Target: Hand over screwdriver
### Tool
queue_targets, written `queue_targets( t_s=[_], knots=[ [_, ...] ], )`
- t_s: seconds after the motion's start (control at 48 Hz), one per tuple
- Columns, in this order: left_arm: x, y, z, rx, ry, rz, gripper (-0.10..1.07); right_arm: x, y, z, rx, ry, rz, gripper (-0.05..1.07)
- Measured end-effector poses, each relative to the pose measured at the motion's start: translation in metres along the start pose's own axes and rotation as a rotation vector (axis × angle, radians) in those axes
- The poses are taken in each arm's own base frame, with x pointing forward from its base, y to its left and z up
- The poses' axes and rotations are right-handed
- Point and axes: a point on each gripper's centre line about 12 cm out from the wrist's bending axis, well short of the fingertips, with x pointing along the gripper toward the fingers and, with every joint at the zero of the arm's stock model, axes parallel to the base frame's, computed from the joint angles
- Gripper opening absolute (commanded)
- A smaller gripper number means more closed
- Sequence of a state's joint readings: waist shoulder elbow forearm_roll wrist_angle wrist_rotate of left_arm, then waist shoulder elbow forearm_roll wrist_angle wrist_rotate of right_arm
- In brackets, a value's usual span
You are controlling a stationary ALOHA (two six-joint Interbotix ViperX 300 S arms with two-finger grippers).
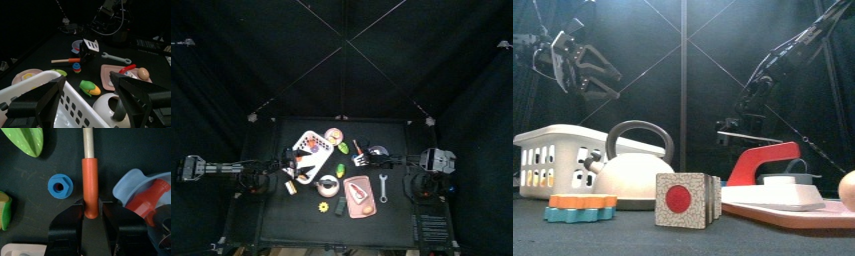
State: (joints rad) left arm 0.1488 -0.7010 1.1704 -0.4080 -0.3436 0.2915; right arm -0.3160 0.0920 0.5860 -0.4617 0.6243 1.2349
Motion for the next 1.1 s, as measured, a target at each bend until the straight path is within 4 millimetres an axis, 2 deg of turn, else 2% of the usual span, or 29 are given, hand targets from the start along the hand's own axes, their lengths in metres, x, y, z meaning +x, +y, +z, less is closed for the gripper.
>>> queue_targets(
  t_s=[0.125,0.292,0.521,0.646,0.792,0.958,1.104],
  knots=[
    [0.0,0.0,0.001,0.0,-0.002,0.0,1.03,-0.006,0.004,0.007,0.0,-0.022,0.017,0.6],
    [0.0,0.0,0.001,0.0,-0.002,0.0,1.03,-0.025,0.008,0.021,-0.009,-0.078,0.041,0.6],
    [0.0,0.0,0.0,0.0,0.0,0.0,1.03,-0.061,0.014,0.04,-0.045,-0.196,0.104,0.6],
    [0.0,0.0,0.001,0.0,-0.002,0.0,1.03,-0.081,0.023,0.044,-0.097,-0.268,0.169,0.6],
    [-0.001,0.0,0.003,0.0,-0.017,0.0,1.03,-0.101,0.039,0.045,-0.129,-0.33,0.306,0.6],
    [-0.004,0.002,0.004,0.0,-0.036,0.01,1.03,-0.114,0.063,0.047,-0.181,-0.401,0.515,0.6],
    [-0.004,0.003,0.006,-0.002,-0.058,0.017,1.04,-0.121,0.081,0.043,-0.295,-0.475,0.701,0.6]
  ],
)
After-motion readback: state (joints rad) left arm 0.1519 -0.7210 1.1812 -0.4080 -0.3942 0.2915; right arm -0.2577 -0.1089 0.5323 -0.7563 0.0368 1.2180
